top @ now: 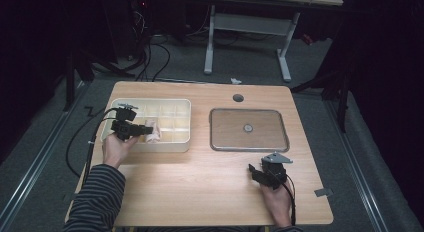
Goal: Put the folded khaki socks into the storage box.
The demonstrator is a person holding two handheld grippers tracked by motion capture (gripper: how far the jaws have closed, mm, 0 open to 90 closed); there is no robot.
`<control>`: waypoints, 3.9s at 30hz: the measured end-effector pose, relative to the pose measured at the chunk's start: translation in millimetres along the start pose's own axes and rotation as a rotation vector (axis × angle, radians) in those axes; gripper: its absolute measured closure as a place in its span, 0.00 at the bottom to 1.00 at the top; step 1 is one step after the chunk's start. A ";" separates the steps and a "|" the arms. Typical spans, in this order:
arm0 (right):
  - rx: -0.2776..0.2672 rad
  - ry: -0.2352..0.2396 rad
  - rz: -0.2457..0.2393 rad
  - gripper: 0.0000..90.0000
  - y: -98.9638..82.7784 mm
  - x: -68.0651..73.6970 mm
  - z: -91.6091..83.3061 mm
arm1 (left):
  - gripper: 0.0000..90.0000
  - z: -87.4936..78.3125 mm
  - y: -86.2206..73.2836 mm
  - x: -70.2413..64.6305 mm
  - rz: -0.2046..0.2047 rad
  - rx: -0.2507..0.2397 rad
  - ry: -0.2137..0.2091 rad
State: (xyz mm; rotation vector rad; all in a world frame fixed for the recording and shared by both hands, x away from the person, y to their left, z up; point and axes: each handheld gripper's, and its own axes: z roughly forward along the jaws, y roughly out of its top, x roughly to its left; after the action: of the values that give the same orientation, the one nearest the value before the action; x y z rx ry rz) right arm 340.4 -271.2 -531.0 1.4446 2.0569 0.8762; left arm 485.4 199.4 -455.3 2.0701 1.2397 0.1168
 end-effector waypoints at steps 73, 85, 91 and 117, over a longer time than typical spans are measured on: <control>0.000 0.000 0.000 0.47 0.0 0.0 0.0 | 0.64 11.3 -7.3 -6.7 0.141 0.112 0.115; 0.000 0.000 0.000 0.47 0.0 -0.1 0.0 | 0.57 -9.3 -1.9 -8.2 0.074 -0.004 0.100; 0.001 0.001 0.000 0.46 0.0 -0.1 0.0 | 0.63 -11.3 0.8 -7.4 0.034 -0.057 0.105; 0.001 0.001 0.000 0.46 0.0 0.0 0.0 | 0.92 15.1 -2.2 -12.4 0.070 0.088 0.215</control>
State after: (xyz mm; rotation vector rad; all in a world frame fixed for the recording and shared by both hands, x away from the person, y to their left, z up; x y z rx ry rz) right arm 340.5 -271.2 -531.1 1.4450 2.0579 0.8763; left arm 483.3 182.1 -464.6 2.2238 1.3200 0.3304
